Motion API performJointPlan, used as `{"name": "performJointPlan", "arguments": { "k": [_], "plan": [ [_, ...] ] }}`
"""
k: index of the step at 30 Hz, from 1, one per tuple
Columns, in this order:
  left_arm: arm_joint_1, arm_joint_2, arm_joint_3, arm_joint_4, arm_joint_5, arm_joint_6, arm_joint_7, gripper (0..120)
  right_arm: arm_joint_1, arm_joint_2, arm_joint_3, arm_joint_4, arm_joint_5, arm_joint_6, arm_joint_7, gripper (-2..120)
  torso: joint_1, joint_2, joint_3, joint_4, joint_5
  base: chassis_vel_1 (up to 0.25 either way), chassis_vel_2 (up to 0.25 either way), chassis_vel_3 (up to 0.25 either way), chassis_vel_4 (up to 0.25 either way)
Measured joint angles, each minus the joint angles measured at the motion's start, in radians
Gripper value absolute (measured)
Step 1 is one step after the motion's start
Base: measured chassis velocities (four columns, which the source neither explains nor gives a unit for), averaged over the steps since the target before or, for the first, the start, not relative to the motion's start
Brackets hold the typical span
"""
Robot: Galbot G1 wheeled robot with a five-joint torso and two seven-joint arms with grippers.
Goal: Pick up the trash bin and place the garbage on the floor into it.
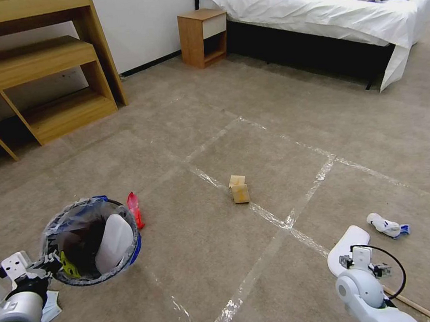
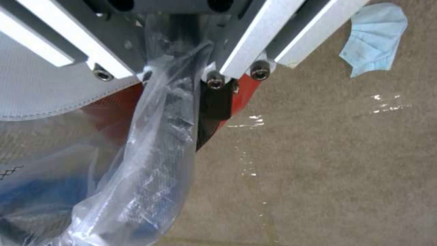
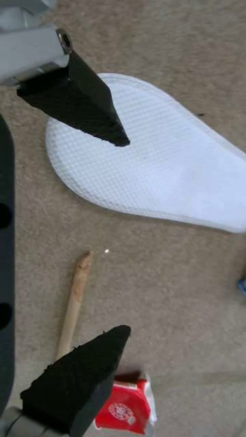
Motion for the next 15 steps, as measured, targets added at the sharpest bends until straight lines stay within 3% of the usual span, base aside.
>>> {"name": "performJointPlan", "arguments": {
  "k": [8, 15],
  "plan": [
    [-0.002, 0.000, 0.006, -0.001, -0.001, -0.003, 0.000, 1, 0.099, 0.052, -0.086, -0.115, -0.021, -0.024, 0.001, 100, 0.000, 0.000, 0.000, 0.0007, 0.0003, 0.000, 0.000, 0.000, 0.000],
    [-0.015, 0.022, 0.015, 0.005, -0.010, 0.001, -0.002, 1, 0.126, 0.077, -0.087, -0.164, -0.057, -0.024, -0.013, 100, 0.000, 0.000, 0.000, -0.0003, 0.0001, 0.000, 0.000, 0.000, 0.000]
  ]
}}
